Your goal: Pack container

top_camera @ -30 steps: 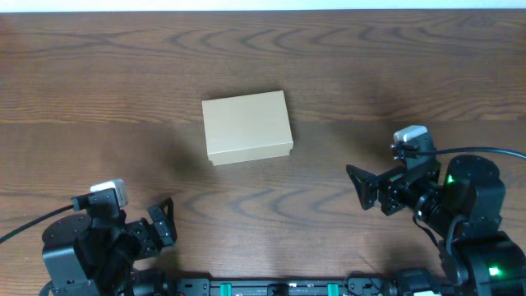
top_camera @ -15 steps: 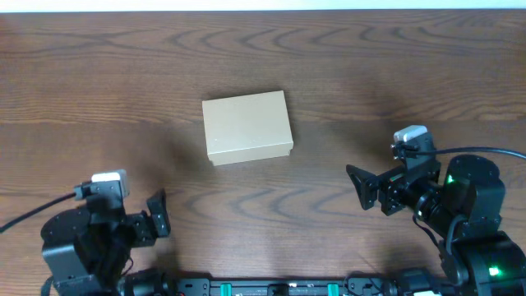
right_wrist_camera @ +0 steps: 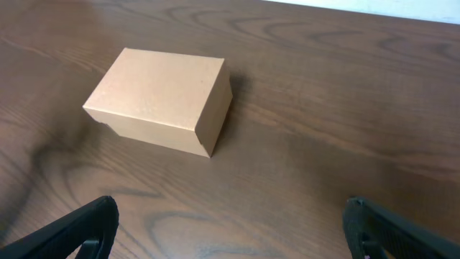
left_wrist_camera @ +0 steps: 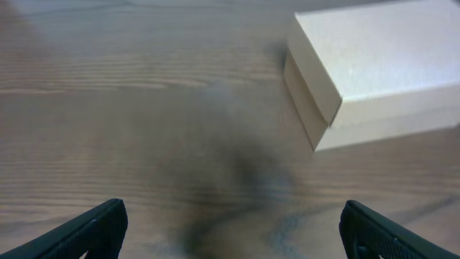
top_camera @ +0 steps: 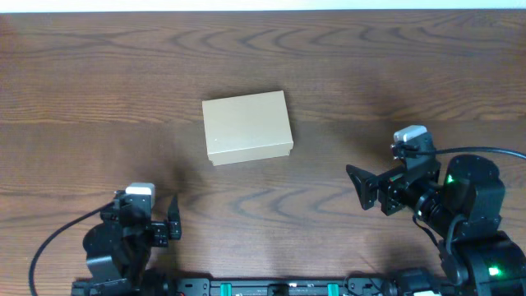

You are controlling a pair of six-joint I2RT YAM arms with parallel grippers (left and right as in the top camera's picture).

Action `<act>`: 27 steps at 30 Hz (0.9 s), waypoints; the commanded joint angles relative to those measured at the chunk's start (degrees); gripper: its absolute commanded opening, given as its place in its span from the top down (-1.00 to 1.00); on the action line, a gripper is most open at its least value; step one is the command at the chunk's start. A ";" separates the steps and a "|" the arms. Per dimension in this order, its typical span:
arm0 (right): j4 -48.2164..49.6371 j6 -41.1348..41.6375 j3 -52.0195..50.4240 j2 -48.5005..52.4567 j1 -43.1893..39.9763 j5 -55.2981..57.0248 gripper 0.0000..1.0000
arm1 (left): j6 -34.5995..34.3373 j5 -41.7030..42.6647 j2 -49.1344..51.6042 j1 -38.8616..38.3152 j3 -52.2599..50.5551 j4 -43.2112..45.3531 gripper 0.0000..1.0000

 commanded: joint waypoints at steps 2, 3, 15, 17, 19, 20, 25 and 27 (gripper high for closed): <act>-0.09 -0.22 -0.28 -0.02 -0.46 -0.61 -0.99 | 1.95 -0.52 -3.61 -1.46 -3.82 0.50 -0.91; -0.09 -0.22 -0.28 -0.02 -0.46 -0.61 -0.99 | 1.95 -0.55 -4.13 -1.64 -4.55 0.52 -0.91; -0.09 -0.22 -0.28 -0.02 -0.46 -0.61 -0.99 | -6.67 -7.37 -8.17 -4.26 -11.96 3.04 -0.90; -0.09 -0.22 -0.28 -0.02 -0.46 -0.61 -0.99 | -7.80 -8.31 -8.17 -4.74 -12.61 3.08 -0.90; -0.09 -0.22 -0.28 -0.02 -0.46 -0.61 -0.98 | -8.72 -8.70 -8.17 -4.98 -13.53 3.17 -0.91; -0.09 -0.22 -0.28 -0.02 -0.46 -0.61 -0.99 | -9.35 -8.70 -8.17 -4.96 -14.19 3.28 -0.91; -0.09 -0.22 -0.28 -0.02 -0.46 -0.61 -0.99 | -9.18 -9.35 -8.17 -4.98 -15.37 3.23 -0.90; -0.09 -0.22 -0.28 -0.02 -0.46 -0.61 -0.99 | -9.05 -9.29 -8.15 -4.98 -15.37 3.15 -0.91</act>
